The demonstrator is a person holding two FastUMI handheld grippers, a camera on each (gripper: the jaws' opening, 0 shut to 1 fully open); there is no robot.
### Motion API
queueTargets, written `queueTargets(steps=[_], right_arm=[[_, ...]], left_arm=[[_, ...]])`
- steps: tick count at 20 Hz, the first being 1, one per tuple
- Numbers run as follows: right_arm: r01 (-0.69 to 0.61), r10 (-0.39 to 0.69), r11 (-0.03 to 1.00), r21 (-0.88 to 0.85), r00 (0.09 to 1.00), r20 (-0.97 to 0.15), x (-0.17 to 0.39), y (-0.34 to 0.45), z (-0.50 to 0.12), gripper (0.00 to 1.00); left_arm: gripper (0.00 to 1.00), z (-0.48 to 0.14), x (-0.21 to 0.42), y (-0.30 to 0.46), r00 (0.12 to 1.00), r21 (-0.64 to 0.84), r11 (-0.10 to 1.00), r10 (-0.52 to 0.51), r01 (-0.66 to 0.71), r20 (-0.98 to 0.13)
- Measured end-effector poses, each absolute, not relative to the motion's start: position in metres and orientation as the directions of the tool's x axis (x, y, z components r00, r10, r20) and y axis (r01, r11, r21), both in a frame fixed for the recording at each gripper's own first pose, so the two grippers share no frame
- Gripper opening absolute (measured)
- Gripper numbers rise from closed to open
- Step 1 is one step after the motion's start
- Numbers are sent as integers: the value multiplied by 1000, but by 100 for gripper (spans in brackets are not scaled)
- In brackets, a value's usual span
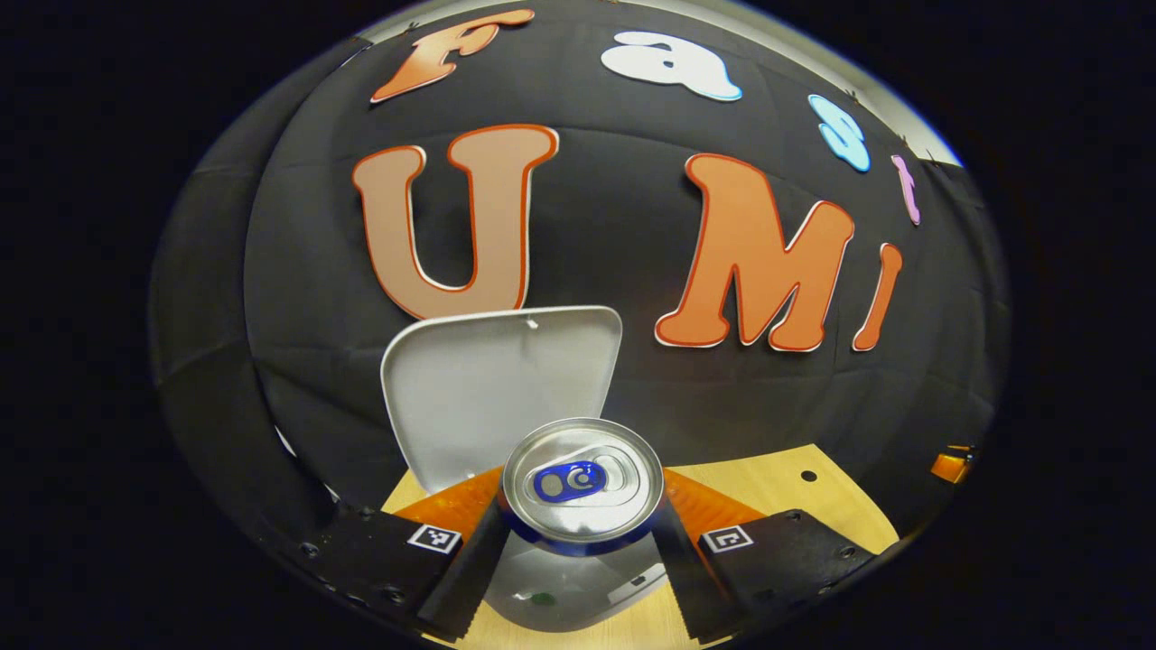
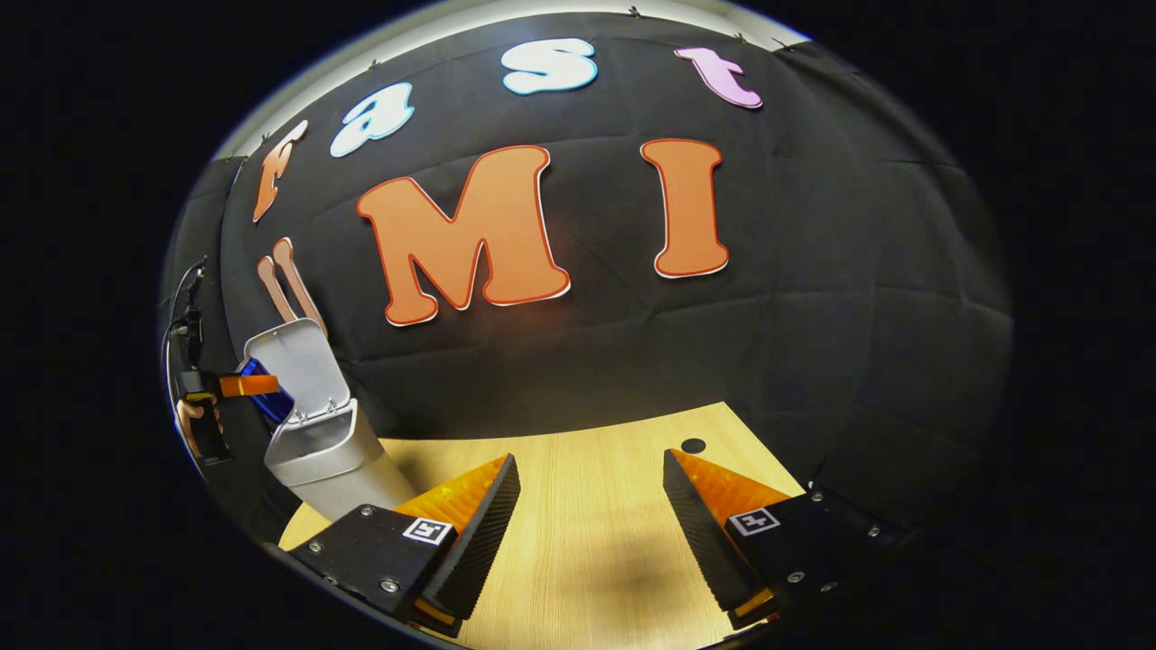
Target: Press the lid of the desktop garbage bin to open it, pick up the crumpled paper on the desktop and throw it into the bin, then pick up the pop can on the desktop and drop it into the bin, and finally close the garbage bin lid.
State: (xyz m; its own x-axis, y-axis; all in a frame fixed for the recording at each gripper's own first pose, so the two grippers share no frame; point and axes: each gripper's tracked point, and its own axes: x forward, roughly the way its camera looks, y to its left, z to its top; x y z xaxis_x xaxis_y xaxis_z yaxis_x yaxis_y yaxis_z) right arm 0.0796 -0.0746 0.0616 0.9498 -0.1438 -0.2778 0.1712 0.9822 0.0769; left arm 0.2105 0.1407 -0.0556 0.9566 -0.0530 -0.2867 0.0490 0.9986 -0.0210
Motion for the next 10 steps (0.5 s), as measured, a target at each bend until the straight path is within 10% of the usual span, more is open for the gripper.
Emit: queueTargets(steps=[10], right_arm=[[167,-138,983,78,946,-293,83,-68,58,95]], left_arm=[[89,-36,196,147,980,21,1000,-14,19,-201]])
